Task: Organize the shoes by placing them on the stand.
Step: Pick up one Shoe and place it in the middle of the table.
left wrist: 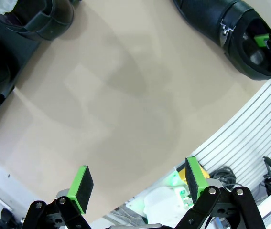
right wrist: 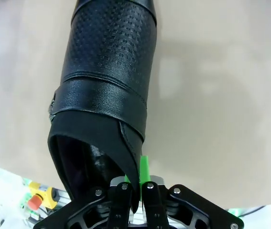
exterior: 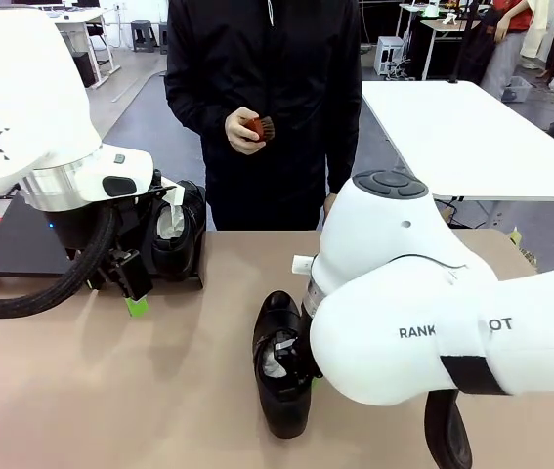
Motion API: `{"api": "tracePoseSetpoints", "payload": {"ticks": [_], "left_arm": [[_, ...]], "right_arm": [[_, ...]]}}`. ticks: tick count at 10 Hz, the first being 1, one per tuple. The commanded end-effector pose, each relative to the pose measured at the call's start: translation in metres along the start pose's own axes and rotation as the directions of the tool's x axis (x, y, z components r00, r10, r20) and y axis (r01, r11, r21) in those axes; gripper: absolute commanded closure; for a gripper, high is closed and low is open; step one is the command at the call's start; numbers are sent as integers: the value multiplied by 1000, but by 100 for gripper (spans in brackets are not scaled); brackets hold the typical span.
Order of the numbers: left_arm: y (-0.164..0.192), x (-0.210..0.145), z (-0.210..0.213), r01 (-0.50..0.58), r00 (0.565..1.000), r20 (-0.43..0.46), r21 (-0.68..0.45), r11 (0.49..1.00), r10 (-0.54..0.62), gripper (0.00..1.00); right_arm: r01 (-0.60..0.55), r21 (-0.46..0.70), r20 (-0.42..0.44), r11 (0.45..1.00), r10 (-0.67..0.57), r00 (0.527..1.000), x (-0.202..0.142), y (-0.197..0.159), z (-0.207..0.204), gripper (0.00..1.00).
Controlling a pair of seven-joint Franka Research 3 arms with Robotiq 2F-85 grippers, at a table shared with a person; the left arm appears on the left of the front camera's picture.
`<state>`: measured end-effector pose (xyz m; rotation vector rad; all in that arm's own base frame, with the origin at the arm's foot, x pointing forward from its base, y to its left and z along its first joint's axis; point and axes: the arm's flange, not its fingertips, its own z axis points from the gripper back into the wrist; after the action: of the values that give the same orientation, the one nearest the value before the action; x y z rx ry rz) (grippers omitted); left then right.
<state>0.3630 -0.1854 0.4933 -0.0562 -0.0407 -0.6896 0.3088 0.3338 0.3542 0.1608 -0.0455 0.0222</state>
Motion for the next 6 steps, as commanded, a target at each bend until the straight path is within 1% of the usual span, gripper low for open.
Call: {"api": "tracePoseSetpoints", "payload": {"ticks": [1, 2, 3, 6], "left_arm": [[2, -3, 1, 10, 1000, 0, 3, 1000, -10, 0], [2, -3, 1, 10, 1000, 0, 3, 1000, -10, 0], [2, -3, 1, 10, 1000, 0, 3, 1000, -10, 0], [2, -3, 1, 10, 1000, 0, 3, 1000, -10, 0]], "right_arm": [[-39, 4, -5, 999, 39, 999, 6, 1, -4, 100], [-50, 8, -37, 999, 51, 998, 8, 1, -11, 100], [-50, 15, -55, 999, 50, 997, 9, 1, -13, 85], [-44, 4, -44, 999, 44, 998, 9, -1, -11, 29]]}}
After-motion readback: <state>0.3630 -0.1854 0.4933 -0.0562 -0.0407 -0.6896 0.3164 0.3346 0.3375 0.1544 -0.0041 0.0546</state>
